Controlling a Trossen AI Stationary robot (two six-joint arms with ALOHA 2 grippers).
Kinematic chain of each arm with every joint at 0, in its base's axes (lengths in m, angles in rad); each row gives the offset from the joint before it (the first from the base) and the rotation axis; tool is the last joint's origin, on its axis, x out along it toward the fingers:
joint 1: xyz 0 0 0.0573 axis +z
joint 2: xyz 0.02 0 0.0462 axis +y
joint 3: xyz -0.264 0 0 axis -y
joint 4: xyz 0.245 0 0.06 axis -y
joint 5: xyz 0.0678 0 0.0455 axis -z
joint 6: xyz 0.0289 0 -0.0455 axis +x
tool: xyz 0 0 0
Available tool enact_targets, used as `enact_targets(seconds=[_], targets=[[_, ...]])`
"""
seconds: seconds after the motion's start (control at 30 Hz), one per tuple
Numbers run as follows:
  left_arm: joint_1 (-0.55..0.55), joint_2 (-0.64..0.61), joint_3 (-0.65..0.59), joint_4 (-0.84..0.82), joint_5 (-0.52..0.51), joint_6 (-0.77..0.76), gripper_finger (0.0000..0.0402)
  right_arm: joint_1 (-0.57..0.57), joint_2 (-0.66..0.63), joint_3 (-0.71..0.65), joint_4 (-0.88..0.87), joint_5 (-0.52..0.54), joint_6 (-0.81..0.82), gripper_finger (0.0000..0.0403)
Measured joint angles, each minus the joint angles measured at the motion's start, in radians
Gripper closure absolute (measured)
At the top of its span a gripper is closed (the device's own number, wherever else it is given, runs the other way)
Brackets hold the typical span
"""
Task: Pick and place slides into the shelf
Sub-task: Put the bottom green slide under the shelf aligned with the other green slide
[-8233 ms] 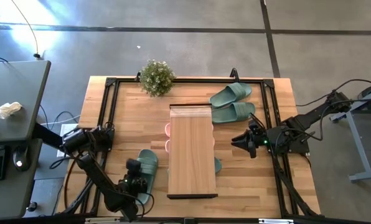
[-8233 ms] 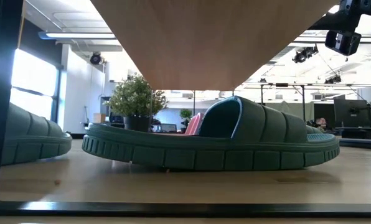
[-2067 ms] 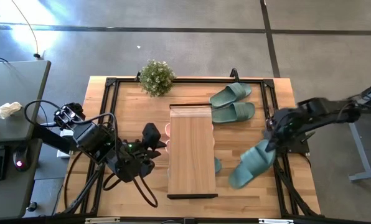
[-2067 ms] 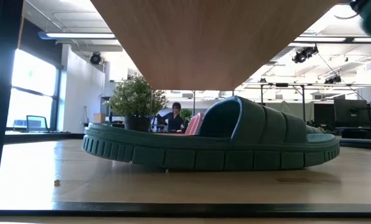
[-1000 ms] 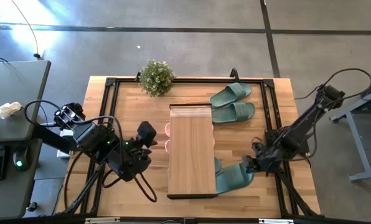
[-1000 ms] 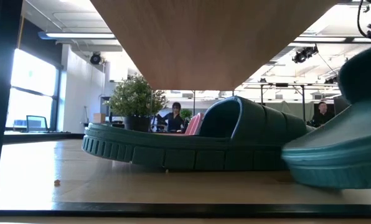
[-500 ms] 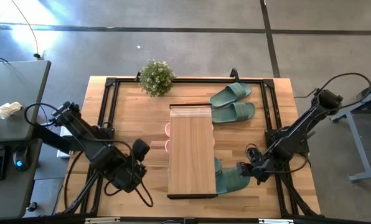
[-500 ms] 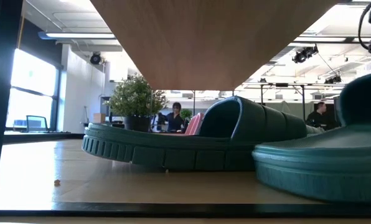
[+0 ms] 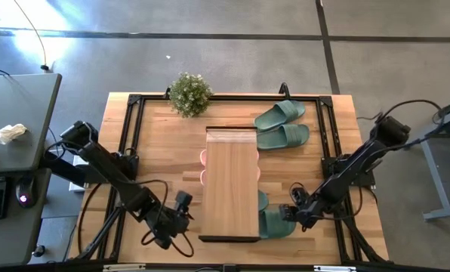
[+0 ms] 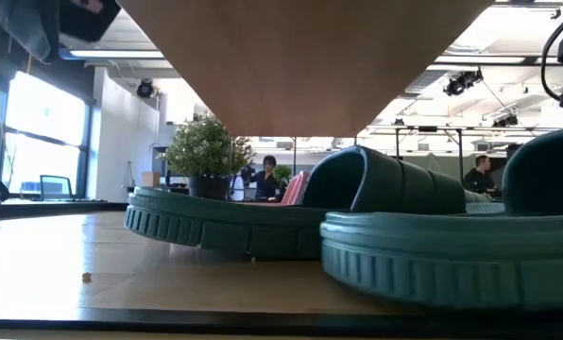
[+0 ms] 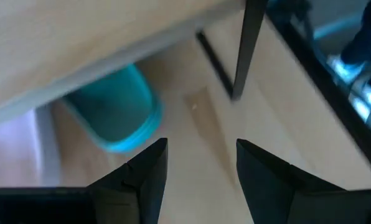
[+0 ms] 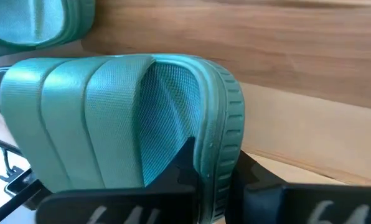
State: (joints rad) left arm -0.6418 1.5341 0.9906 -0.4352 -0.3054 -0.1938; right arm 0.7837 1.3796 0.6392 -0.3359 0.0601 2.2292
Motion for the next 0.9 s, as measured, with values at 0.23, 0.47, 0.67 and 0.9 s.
enact_targets(seconds=[0.23,0.47,0.67,0.9], targets=[[0.001,0.006,-0.122,0.152,-0.115,-0.051,0.0227,-0.024,0.063,0.0,0.072,0.017,-0.012,0.0395],[0.01,0.008,-0.206,0.27,-0.159,-0.103,0.0227,-0.031,0.073,0.0,0.074,0.022,-0.026,0.0395],[0.016,0.032,-0.28,0.425,-0.154,-0.149,0.0227,-0.031,0.074,0.0,0.076,0.061,-0.031,0.0395],[0.043,0.134,-0.28,0.497,-0.107,-0.204,0.0227,-0.035,0.074,0.0,0.075,0.063,-0.03,0.0395]])
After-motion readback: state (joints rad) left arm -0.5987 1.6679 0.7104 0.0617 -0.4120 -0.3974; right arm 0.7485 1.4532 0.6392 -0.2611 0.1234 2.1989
